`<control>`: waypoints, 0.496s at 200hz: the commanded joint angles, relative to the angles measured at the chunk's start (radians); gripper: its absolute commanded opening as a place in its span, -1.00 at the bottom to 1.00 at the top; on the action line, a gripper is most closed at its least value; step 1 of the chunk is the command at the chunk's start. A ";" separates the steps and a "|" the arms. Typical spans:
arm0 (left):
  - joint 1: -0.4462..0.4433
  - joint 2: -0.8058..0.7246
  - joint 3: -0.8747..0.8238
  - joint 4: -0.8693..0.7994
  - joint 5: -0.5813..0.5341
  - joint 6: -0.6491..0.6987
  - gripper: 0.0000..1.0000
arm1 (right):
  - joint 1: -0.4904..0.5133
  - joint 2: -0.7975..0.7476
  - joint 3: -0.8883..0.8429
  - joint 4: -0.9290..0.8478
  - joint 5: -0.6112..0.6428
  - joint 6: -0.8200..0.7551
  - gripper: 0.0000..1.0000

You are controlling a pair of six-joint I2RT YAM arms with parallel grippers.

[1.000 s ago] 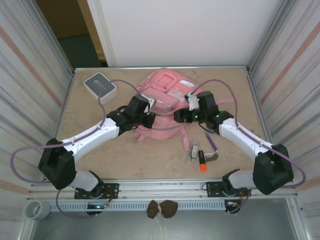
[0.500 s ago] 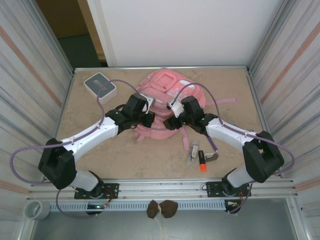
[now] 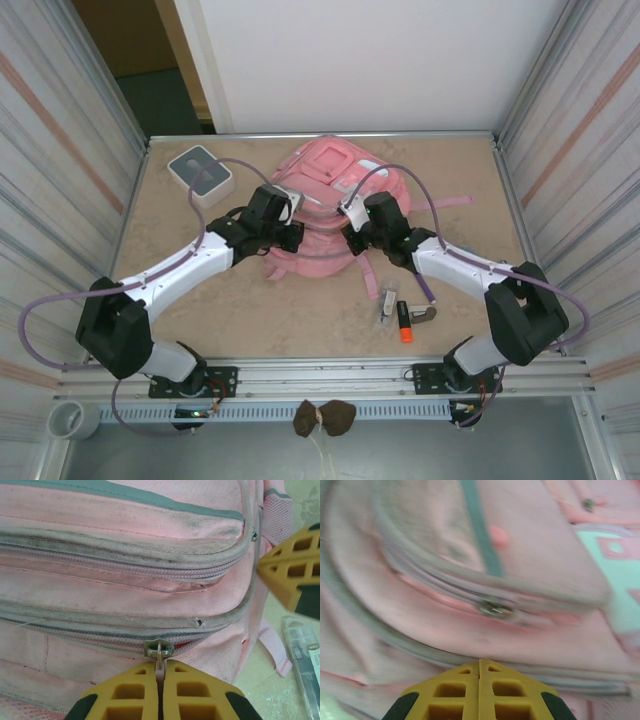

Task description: Pack the student bag

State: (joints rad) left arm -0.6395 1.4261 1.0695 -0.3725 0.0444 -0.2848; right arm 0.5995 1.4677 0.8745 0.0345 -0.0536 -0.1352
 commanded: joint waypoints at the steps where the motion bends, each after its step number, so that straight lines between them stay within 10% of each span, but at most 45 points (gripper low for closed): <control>1: 0.023 -0.065 0.011 -0.004 0.006 0.010 -1.00 | -0.041 -0.053 -0.029 0.022 0.066 0.045 -1.00; 17: 0.024 -0.073 0.009 0.004 0.028 0.013 -1.00 | -0.046 -0.088 -0.042 0.027 0.010 0.040 -1.00; 55: 0.024 -0.067 0.015 0.024 0.096 0.010 -1.00 | 0.028 -0.117 -0.055 0.093 -0.077 -0.101 -0.13; 99: 0.024 -0.070 0.017 0.021 0.098 0.008 -1.00 | 0.061 -0.044 -0.022 0.150 -0.141 -0.243 0.15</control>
State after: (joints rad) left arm -0.6159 1.4147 1.0691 -0.3805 0.1017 -0.2848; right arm 0.6514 1.3815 0.8265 0.1345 -0.1406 -0.2737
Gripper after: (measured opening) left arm 0.082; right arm 0.568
